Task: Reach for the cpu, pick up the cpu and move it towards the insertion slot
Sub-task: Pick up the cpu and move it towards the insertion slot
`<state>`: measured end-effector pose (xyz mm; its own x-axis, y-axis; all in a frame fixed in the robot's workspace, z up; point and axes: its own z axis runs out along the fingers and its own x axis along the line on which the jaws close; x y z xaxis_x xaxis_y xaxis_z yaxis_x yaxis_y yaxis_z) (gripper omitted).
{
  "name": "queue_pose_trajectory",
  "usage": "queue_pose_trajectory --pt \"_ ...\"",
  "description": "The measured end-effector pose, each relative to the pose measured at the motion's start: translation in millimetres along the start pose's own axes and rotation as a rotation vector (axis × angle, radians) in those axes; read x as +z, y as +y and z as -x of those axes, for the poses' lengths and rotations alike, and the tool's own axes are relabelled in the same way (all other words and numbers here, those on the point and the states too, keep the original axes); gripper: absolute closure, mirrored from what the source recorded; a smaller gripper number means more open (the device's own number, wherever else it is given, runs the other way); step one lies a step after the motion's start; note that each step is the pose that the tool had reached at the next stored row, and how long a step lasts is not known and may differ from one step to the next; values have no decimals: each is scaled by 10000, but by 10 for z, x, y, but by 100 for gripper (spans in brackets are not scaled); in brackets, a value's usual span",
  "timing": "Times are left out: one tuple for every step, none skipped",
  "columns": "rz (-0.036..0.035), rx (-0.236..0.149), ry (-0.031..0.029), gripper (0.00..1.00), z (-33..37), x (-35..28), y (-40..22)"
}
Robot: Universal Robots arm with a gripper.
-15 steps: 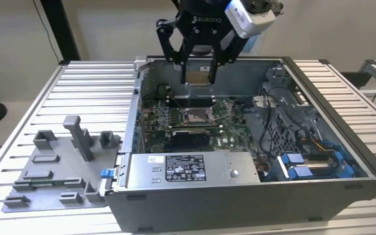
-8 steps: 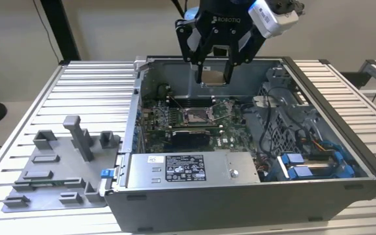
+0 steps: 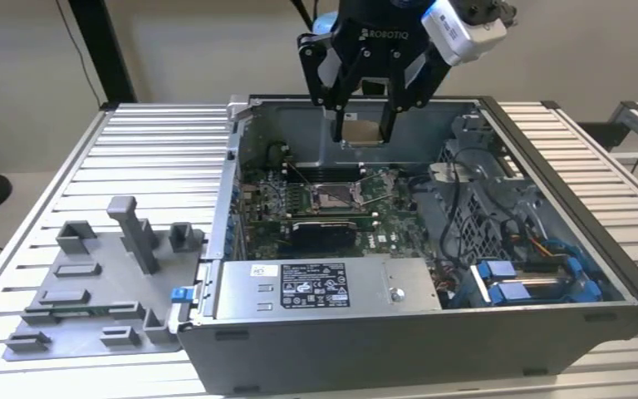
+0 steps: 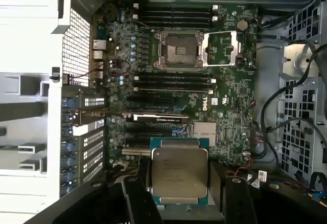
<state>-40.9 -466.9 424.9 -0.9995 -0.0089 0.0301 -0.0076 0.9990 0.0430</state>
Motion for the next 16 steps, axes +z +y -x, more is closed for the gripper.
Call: queue_pose_trajectory --pt "0 0 0 100 1 14 -1" --pt "-2 1 1 100 1 31 -2" --pt "-2 2 1 100 2 49 -3" --pt "-1 4 0 100 3 68 -3" --pt "-1 4 0 100 5 86 -4" --pt "-1 4 0 100 7 104 -5" --pt "-1 4 0 100 10 122 -6" --pt "-1 5 0 100 11 140 -7" --pt "-2 5 0 100 12 152 -7" --pt "-3 6 0 100 13 158 -7" --pt "-3 6 -3 100 13 159 -7" --pt "-3 6 -3 100 13 159 -7" --pt "-2 5 -5 100 13 160 -8" --pt "-1 4 -7 100 13 162 -7" --pt "-1 5 -7 100 13 163 -7" --pt "-2 5 -7 100 13 163 -8"
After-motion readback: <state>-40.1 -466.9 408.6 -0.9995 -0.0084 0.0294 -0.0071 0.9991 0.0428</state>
